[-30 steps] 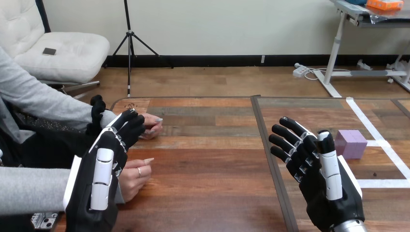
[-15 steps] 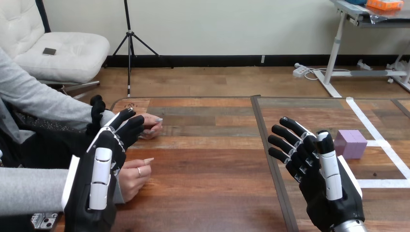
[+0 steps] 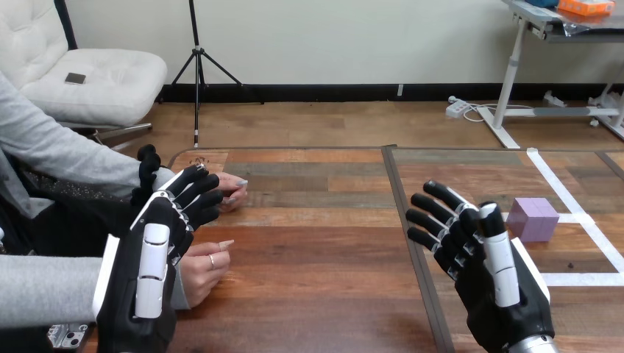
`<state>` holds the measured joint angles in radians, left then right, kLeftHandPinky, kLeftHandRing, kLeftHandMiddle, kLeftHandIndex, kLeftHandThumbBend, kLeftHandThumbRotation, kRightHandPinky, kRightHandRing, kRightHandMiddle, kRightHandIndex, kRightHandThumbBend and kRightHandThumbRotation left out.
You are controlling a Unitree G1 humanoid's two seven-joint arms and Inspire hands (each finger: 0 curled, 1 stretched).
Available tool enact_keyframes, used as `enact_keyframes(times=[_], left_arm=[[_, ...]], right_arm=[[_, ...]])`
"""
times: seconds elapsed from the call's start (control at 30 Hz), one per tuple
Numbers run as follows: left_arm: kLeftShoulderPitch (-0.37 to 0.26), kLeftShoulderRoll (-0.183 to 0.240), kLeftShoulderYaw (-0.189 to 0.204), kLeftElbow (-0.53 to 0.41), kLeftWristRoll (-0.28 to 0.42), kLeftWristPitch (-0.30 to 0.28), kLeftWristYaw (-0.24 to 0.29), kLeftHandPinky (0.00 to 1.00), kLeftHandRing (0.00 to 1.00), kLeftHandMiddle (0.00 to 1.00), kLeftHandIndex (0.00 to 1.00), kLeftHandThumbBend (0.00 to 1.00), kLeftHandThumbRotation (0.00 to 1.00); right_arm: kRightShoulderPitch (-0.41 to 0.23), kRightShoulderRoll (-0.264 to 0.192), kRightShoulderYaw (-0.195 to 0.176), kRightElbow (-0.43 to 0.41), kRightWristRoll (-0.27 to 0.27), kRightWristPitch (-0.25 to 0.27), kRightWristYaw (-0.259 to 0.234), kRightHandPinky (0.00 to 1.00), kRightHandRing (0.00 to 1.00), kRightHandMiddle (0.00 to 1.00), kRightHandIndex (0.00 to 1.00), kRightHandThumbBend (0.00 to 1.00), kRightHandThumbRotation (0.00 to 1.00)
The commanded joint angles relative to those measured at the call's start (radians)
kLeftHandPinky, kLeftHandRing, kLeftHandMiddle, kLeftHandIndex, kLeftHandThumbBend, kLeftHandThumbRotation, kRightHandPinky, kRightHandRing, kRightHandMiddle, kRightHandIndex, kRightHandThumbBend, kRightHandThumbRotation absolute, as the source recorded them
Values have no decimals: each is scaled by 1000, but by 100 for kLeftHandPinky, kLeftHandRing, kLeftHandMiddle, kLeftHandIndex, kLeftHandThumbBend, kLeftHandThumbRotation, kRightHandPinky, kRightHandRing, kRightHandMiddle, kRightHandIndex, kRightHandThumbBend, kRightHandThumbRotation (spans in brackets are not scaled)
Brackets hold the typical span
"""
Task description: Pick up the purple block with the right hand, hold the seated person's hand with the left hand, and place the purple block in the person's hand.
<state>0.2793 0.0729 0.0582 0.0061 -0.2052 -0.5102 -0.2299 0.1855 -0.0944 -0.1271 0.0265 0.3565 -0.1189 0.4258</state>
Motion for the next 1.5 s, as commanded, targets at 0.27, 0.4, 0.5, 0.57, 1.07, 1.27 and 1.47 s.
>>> enact_keyframes(times=[0.27, 0.4, 0.5, 0.57, 1.07, 1.27, 1.47], left_arm=[[-52, 0, 2, -19, 8, -17, -2, 82, 82, 82, 83, 54, 100], [-54, -6, 1, -16, 12, -22, 4, 82, 82, 82, 82, 54, 100], [-54, -7, 0, -14, 11, -23, 3, 81, 82, 82, 82, 54, 100], [-55, -8, 0, -11, 11, -26, 3, 81, 81, 82, 82, 54, 100], [-47, -3, -7, -20, 19, -20, -1, 82, 82, 82, 81, 53, 100], [-43, -7, -8, -26, 27, -15, 8, 82, 83, 82, 81, 54, 100], [-38, -10, -8, -33, 28, -9, 10, 83, 83, 82, 81, 55, 100]], right_arm=[[-171, -107, -54, 92, -45, -46, 6, 86, 85, 84, 85, 83, 84], [-203, -137, -66, 117, -54, -52, 7, 86, 86, 85, 85, 82, 83], [-232, -162, -78, 142, -63, -50, 3, 87, 86, 85, 85, 79, 85], [-254, -180, -86, 154, -70, -43, -4, 87, 87, 85, 85, 78, 85], [-417, -267, -135, 310, -86, -76, -29, 84, 85, 83, 83, 70, 83], [-483, -302, -149, 386, -95, -86, -28, 84, 84, 83, 83, 72, 82], [-544, -331, -157, 463, -109, -112, -41, 83, 83, 82, 81, 72, 79]])
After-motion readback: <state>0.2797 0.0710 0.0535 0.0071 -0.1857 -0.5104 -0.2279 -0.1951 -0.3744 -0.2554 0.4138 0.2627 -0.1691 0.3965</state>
